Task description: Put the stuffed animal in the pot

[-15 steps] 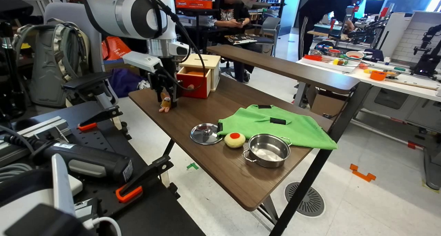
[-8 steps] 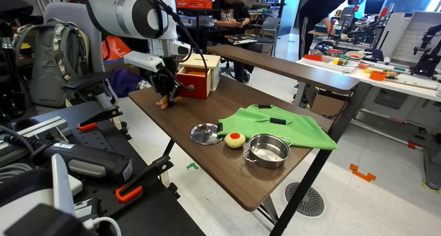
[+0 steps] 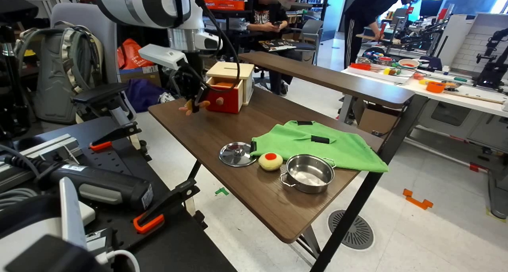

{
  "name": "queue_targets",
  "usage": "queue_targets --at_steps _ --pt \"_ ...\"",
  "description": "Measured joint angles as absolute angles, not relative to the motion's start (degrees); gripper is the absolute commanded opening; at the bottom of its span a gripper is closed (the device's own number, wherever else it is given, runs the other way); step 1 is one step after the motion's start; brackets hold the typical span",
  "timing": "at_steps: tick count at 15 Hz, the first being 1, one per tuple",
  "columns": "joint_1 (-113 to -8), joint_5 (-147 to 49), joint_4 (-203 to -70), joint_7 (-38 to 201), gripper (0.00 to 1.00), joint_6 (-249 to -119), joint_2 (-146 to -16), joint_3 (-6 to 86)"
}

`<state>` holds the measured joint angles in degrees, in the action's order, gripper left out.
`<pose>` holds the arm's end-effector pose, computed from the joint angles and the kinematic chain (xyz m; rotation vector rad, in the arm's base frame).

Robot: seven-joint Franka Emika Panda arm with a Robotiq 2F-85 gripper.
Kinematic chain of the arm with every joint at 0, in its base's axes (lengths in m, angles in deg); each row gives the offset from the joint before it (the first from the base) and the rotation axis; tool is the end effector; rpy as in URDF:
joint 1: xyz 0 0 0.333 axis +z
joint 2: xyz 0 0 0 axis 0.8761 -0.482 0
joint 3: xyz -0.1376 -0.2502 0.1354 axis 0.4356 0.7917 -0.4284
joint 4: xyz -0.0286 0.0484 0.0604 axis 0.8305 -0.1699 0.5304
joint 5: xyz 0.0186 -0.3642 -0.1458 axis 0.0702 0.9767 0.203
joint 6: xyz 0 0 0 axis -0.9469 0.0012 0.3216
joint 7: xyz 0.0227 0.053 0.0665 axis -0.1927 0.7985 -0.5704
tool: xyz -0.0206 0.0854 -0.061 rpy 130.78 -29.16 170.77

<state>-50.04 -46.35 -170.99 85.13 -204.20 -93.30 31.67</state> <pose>0.5246 0.1497 0.1485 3.1184 0.3150 -0.0118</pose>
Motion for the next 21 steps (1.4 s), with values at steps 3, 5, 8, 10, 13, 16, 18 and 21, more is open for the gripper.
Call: queue_targets --at_steps 3,5,8,10,13,16,18,21 --pt "-51.5 -48.8 -174.7 85.0 0.04 -205.8 -87.8 31.6" --pt "-53.0 -50.9 -176.8 84.1 0.04 -206.9 -84.0 31.6" --pt "-56.7 -55.7 -178.7 80.2 0.04 -207.2 -79.3 31.1" --pt "-60.0 -60.9 -178.9 75.5 0.04 -207.2 -77.3 30.7" --pt "-64.8 -68.7 -177.9 68.8 0.04 -207.0 -76.3 30.8" --pt "-68.9 -73.4 -175.2 65.2 0.04 -205.3 -76.7 31.4" --pt "-70.8 -74.5 -172.7 64.7 0.04 -203.0 -77.8 32.4" --pt "-72.7 -74.8 -168.9 64.8 0.04 -200.4 -81.0 34.0"
